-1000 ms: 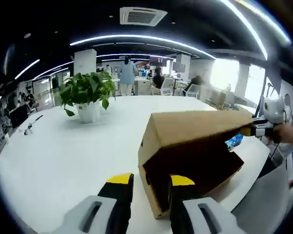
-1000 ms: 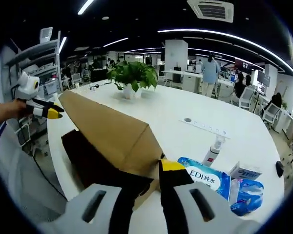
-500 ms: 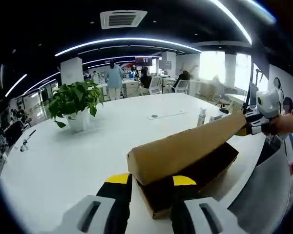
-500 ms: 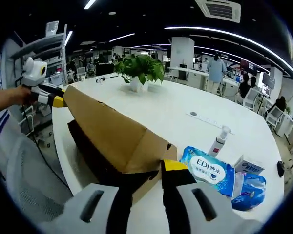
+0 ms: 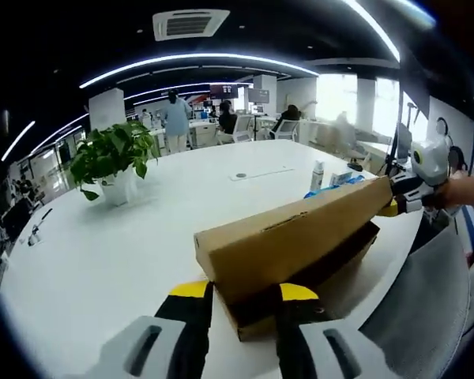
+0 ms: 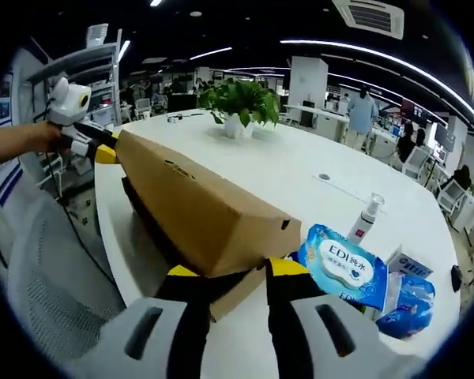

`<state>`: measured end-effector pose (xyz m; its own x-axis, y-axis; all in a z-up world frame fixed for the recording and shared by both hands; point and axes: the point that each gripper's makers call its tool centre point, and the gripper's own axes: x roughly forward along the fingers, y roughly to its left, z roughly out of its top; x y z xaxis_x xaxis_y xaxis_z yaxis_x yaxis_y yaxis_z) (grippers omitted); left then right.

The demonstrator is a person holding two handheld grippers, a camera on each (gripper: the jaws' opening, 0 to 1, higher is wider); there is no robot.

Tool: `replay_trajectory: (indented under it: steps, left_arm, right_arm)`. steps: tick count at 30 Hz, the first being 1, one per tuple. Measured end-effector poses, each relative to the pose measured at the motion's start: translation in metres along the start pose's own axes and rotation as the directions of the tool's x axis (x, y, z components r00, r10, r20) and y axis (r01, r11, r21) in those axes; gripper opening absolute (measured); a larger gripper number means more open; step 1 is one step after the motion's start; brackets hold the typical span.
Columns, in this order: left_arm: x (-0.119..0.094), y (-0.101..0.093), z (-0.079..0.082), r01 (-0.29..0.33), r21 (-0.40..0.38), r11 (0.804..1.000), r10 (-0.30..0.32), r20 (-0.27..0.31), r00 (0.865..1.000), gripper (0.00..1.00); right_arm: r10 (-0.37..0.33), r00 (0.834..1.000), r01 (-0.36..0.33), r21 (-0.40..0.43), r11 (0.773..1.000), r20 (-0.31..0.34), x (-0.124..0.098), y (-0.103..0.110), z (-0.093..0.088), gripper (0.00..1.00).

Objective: Operate the shoe box by opening the lid, removing the specified soft item, and placing it in the target area until the item is outside and the box remains undamaged.

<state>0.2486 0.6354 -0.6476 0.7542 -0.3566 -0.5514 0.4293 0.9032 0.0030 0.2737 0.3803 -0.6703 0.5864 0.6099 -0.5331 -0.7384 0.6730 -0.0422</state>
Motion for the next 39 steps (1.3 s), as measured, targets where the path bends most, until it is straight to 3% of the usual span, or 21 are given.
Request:
replay_trajectory:
  steps: [21,25,28,39]
  left_arm:
    - [0.012,-0.009,-0.037,0.04,0.0,0.999,-0.04,-0.105,0.994,0.35]
    - [0.014,-0.011,-0.044,0.047,-0.019,0.999,-0.049,-0.116,0.992,0.37]
    - [0.017,-0.012,-0.049,0.058,-0.027,0.998,-0.061,-0.131,0.99,0.37]
    - [0.026,-0.013,-0.062,0.084,-0.056,0.995,-0.093,-0.176,0.98,0.38]
  right_arm:
    - [0.072,0.996,-0.071,0.022,0.997,-0.048,0.003,0.022,-0.022,0.37]
    - [0.08,0.995,-0.078,0.036,0.996,-0.056,0.005,0.025,-0.027,0.4]
    - [0.085,0.995,-0.08,0.092,0.993,-0.048,0.007,0.027,-0.028,0.41]
    - [0.082,0.994,-0.072,0.122,0.99,-0.072,0.016,0.029,-0.037,0.43]
